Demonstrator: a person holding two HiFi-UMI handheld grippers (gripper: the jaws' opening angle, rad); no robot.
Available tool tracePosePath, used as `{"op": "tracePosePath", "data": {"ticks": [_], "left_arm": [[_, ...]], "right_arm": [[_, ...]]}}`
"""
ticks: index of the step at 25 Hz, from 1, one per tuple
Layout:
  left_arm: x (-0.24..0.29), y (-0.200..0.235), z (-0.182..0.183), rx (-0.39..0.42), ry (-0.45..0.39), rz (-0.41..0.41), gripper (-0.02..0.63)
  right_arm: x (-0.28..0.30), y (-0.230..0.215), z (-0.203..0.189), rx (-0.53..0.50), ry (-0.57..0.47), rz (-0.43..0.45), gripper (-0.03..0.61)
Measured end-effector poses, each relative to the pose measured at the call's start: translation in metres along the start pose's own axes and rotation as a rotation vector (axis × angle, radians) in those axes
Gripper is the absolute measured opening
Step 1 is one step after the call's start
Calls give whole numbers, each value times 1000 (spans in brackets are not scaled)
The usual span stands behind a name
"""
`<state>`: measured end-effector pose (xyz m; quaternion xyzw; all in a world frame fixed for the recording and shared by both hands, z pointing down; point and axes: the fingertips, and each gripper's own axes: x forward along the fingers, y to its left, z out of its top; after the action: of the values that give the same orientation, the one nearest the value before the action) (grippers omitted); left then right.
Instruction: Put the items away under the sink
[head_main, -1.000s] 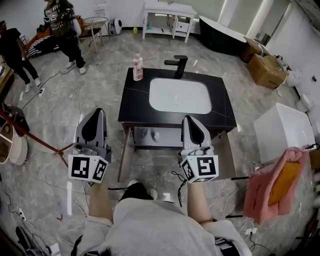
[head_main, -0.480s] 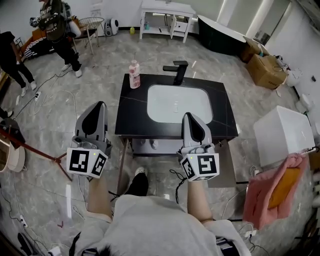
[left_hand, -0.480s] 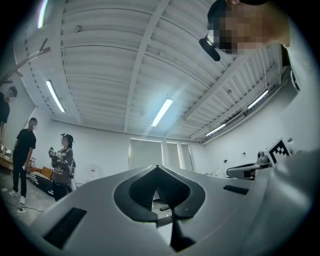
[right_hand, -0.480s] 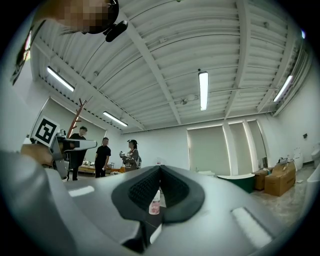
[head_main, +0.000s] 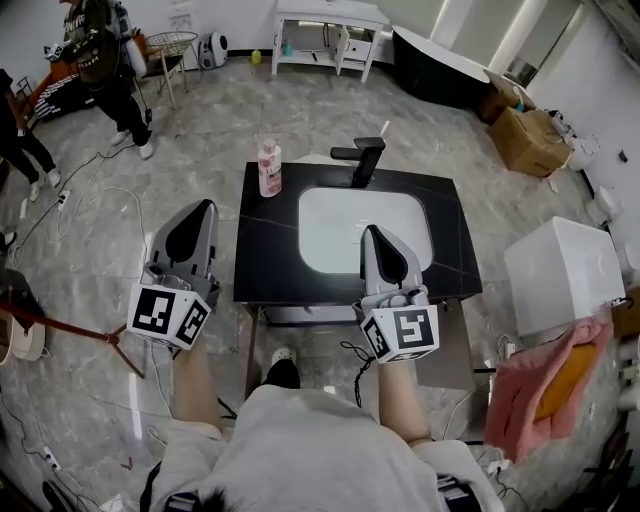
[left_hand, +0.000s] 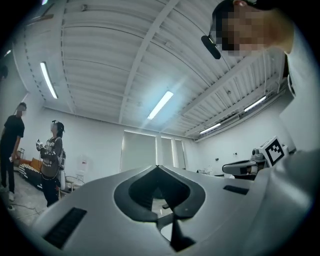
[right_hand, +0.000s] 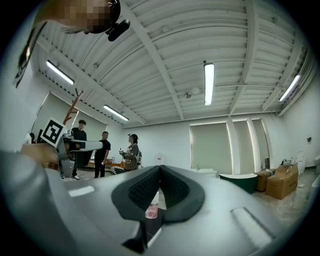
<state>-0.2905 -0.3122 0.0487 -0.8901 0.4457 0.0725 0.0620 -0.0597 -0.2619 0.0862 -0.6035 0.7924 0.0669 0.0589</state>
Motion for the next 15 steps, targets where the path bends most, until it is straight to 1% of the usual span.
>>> {"op": "tracePosePath", "data": {"ticks": [3, 9, 11, 15], "left_arm": [[16, 25, -6, 13, 17, -2, 8], [55, 67, -25, -7, 32, -18, 8], [70, 76, -37, -22, 40, -31, 8], [101, 84, -74, -66, 58, -74, 8]], "right_arm": [[18, 1, -8, -9, 23, -4, 11], [46, 3, -17, -45, 59, -8, 11], [53, 2, -21, -58, 70, -13, 11], [64, -1, -32, -75, 95, -29, 11]]}}
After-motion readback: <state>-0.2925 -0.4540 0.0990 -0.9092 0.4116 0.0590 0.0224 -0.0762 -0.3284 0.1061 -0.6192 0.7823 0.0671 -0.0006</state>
